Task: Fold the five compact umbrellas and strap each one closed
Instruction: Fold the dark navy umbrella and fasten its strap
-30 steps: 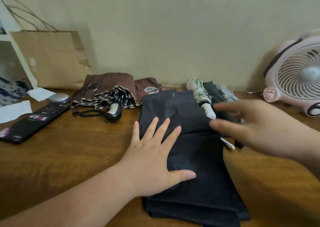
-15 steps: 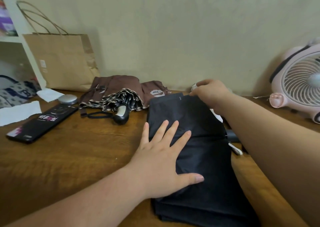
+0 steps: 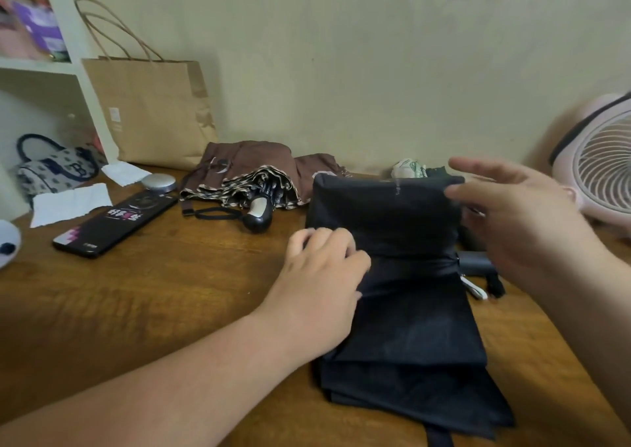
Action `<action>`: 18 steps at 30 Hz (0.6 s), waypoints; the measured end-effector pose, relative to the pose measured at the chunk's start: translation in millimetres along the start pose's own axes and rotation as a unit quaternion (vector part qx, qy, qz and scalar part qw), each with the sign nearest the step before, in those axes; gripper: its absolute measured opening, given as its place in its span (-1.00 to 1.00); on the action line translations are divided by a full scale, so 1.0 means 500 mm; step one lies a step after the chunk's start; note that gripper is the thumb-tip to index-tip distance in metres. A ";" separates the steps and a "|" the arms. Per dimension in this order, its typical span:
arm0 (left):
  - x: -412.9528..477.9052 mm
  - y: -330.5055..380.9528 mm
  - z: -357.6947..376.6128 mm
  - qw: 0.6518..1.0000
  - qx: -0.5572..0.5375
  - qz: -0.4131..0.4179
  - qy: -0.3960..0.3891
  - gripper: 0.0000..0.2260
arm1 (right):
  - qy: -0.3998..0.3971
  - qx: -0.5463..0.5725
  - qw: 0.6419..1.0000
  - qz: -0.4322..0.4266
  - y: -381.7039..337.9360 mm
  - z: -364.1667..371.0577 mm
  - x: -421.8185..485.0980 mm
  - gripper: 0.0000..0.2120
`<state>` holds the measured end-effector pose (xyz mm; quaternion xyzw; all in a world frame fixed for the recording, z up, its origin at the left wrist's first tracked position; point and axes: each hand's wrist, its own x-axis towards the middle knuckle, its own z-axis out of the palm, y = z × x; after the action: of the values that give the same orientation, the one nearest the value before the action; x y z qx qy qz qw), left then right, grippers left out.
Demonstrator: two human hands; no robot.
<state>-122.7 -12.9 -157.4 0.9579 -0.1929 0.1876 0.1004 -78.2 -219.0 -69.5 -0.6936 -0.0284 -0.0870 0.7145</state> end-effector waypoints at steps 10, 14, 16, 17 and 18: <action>-0.037 0.063 -0.024 0.954 -0.014 0.196 -0.226 -0.51 | -0.116 -0.151 0.980 -0.055 0.054 -0.073 -0.160 -0.55; -0.049 0.085 -0.046 0.927 -0.064 0.170 -0.328 -0.49 | -0.113 -0.110 0.988 -0.004 0.073 -0.087 -0.162 -0.63; -0.067 0.094 -0.047 0.921 -0.066 0.175 -0.343 -0.38 | -0.110 -0.114 0.987 0.027 0.085 -0.082 -0.165 -0.73; -0.077 0.098 -0.045 0.921 -0.066 0.176 -0.341 -0.35 | -0.114 -0.135 0.984 0.037 0.093 -0.079 -0.168 -0.78; -0.087 0.097 -0.039 0.924 -0.068 0.173 -0.333 -0.33 | -0.121 -0.161 0.979 0.043 0.101 -0.077 -0.170 -0.79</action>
<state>-185.7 -37.0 -151.1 0.9077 -0.3900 -0.1418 0.0613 -156.7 -248.9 -134.5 -0.8054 -0.0699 0.0251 0.5881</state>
